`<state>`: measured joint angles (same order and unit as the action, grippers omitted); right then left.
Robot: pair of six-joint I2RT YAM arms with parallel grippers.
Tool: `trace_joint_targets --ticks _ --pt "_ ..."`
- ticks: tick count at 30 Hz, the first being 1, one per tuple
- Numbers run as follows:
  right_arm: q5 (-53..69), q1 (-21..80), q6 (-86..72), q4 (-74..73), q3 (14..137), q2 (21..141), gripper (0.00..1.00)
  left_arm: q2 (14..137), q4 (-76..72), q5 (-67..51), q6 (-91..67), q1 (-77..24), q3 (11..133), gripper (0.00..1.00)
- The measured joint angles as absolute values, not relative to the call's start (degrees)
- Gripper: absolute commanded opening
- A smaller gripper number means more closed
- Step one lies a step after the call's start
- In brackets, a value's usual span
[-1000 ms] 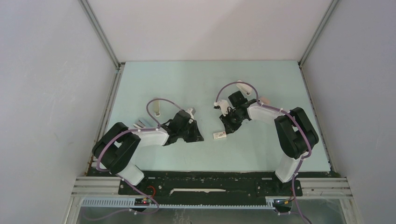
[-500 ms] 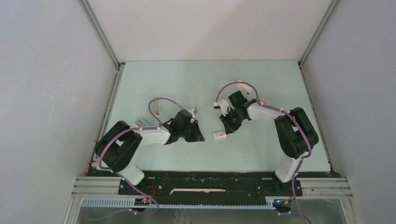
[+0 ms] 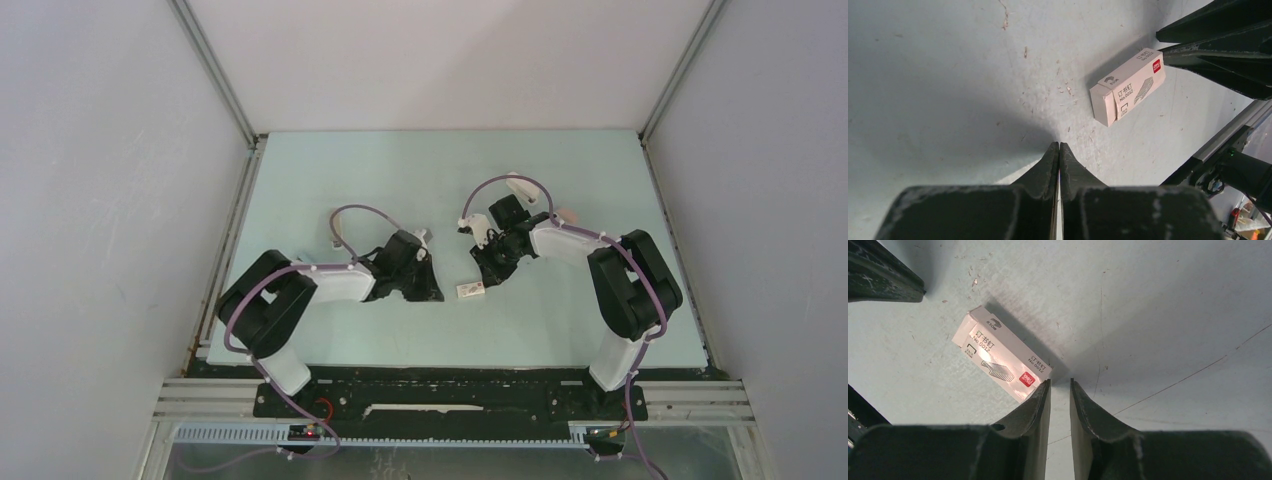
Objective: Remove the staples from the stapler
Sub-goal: Close the staple box at the center of the board.
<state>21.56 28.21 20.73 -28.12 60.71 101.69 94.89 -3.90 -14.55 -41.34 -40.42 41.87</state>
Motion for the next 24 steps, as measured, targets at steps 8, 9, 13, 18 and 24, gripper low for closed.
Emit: trace_joint_targets --ticks 8,9,13,18,24 --pt "21.54 28.38 20.71 -28.14 60.73 101.69 0.29 100.55 -1.76 -16.58 -40.29 -41.32 48.69 0.04" --pt "21.54 28.47 20.73 -28.32 60.82 101.71 0.29 101.32 -1.48 -16.95 -40.12 -41.52 49.63 0.04" --pt "21.52 28.97 20.73 -28.99 61.25 101.95 0.29 103.37 -1.15 -18.35 -39.83 -42.24 51.92 0.04" --pt "21.47 29.08 20.73 -29.19 61.39 102.02 0.29 103.94 -0.67 -19.57 -39.4 -42.48 52.56 0.04" --pt "21.26 29.23 20.75 -29.67 61.67 102.17 0.29 104.01 -0.3 -19.97 -39.4 -42.48 52.62 0.04"
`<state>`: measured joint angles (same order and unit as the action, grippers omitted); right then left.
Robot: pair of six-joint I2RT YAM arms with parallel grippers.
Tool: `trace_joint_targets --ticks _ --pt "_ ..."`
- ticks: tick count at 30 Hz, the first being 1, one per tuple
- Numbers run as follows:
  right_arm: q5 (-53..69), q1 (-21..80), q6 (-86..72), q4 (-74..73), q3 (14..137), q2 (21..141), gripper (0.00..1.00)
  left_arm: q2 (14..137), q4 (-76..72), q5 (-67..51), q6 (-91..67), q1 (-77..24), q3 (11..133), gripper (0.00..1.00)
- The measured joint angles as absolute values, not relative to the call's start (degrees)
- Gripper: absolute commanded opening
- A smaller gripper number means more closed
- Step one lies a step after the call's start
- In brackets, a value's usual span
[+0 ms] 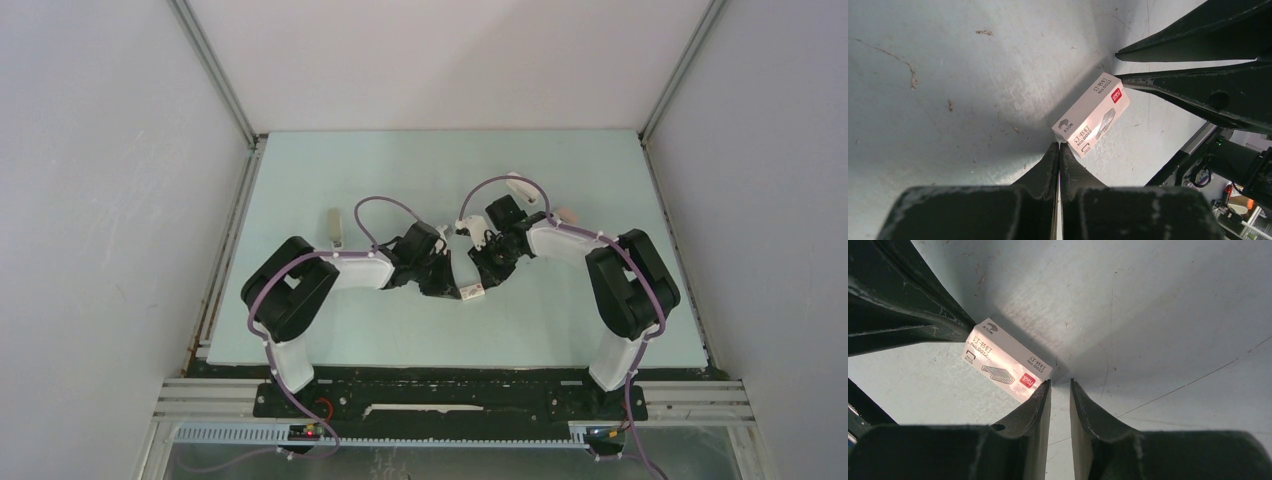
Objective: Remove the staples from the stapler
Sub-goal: Close the staple box at the center of the board, then reset both arms
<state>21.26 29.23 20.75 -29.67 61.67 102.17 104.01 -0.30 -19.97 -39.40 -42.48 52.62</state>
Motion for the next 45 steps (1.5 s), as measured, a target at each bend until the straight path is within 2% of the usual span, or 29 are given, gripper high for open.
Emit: trace_joint_targets --ticks 8,14,16,19,25,28,31,33,34,35,40,45 --pt "21.74 27.42 20.75 -30.17 61.67 102.17 0.3 101.71 1.85 -17.32 -38.65 -42.46 51.94 0.05" --pt "22.2 23.16 21.56 -31.18 61.67 101.16 0.31 90.19 5.45 -9.93 -35.79 -42.06 47.59 0.1" --pt "22.92 21.3 21.98 -31.66 61.67 99.74 0.32 84.9 7.14 -6.59 -34.35 -41.93 46.72 0.16" --pt "24.67 18.02 22.57 -32.25 61.67 96.62 0.36 76.93 9.1 -1.19 -32.03 -41.56 46.26 0.32" --pt "28.82 11.35 24.25 -33.21 61.78 88.14 0.55 60.23 11.73 5.5 -27.4 -35.88 45.67 0.74" --pt "29.87 8.84 26.28 -35.77 63.81 84.31 0.68 54.54 12.82 6.52 -25.45 -31.24 45.67 0.88" --pt "31.11 6.26 28.29 -37.98 68.36 81.32 0.81 50.65 14.28 7.27 -23.66 -27.03 45.76 0.98" --pt "32.27 4.32 29.41 -38.94 72.27 79.64 0.87 48.99 15.49 7.4 -22.41 -24.75 46.02 1.0" --pt "32.71 3.18 29.89 -39.22 74.28 78.87 0.96 48.47 16.69 7.38 -21.82 -23.51 46.54 1.0" --pt "33.15 1.96 30.3 -39.64 76.38 78.22 0.99 48.12 17.89 7.38 -21.12 -22.35 47.33 1.0" --pt "34.35 -3.6 29.63 -41.5 86.08 77.17 1.0 47.92 22.44 7.29 -18.0 -17.28 53.91 1.0" --pt "35.81 -8.16 23.94 -41.36 89.19 76.51 1.0 46.89 24.29 7.01 -15.77 -14.26 59.31 1.0"
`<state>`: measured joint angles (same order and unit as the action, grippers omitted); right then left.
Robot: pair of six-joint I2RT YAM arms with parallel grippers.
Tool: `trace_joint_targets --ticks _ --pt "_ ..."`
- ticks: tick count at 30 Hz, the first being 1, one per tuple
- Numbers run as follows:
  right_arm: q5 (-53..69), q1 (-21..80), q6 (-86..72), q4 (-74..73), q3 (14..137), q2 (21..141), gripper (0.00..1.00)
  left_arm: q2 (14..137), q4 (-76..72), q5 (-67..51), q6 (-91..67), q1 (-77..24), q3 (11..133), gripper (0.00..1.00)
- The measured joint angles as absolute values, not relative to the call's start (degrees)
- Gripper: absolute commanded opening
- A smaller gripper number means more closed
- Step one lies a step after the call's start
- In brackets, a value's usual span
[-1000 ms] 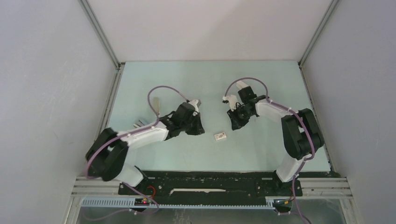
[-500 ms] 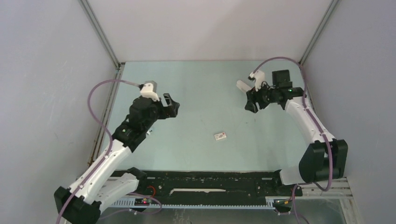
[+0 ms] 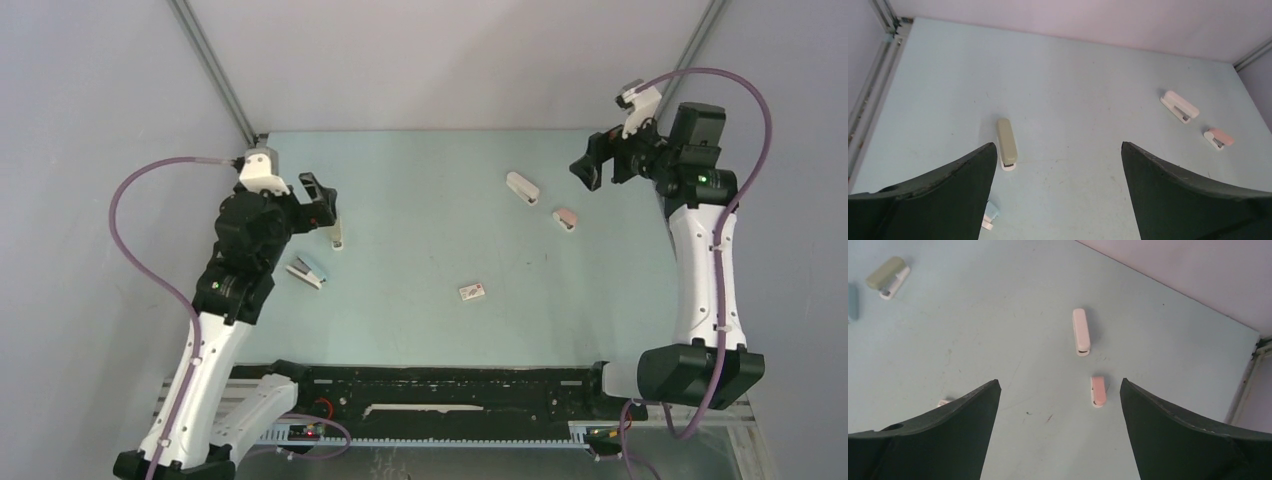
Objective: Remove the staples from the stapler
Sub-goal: Reset both arms
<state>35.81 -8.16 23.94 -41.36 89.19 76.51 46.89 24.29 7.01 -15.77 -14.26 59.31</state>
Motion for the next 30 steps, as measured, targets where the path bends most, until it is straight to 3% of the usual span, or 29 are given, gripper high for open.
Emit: trace_joint_targets --ticks 12,30 --pt "43.72 -12.64 8.56 -40.64 89.69 76.07 0.99 45.93 28.18 4.16 -14.46 -10.9 62.28 1.0" --pt "41.47 -12.8 -2.11 -37.95 87.57 72.84 1.0 42.74 29.34 1.3 -15.07 -8.84 62.26 1.0"
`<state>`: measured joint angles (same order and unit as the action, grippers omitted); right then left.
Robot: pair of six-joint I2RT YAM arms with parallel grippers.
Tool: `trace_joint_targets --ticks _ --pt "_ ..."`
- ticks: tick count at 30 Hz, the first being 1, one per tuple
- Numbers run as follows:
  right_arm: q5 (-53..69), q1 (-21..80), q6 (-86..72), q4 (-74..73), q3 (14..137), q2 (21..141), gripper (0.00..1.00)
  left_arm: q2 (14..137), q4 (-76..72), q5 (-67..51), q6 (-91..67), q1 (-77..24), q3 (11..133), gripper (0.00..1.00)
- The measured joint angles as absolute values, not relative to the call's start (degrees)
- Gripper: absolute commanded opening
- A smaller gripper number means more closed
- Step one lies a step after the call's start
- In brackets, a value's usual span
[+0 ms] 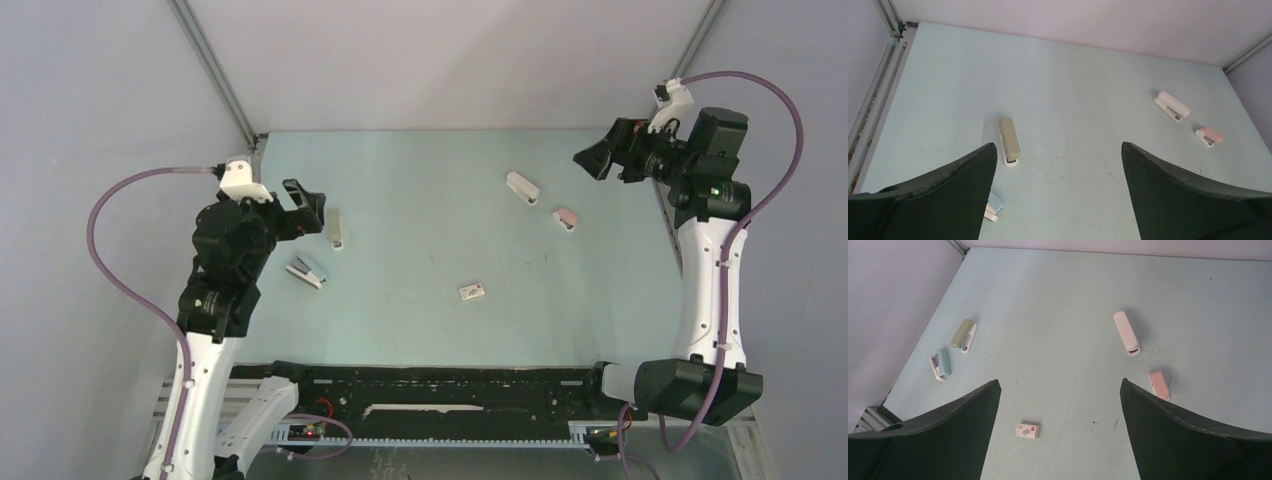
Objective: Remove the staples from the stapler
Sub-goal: Reset both arms
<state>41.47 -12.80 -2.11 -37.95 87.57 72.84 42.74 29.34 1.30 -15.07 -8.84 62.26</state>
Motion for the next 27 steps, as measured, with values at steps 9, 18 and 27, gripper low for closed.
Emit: trace_joint_targets --ticks 9,18,27 --pt "41.39 -13.02 -2.31 -37.85 86.32 72.01 1.0 41.47 29.34 1.19 -15.16 -8.43 62.19 1.0" --pt "41.52 -13.06 -2.31 -37.89 85.71 71.94 1.0 41.21 29.3 -0.21 -15.55 -8.16 62.02 1.0" --pt "42.54 -13.15 -2.2 -37.89 85.67 71.92 0.99 41.89 29.3 -0.71 -15.59 -8.05 61.82 1.0"
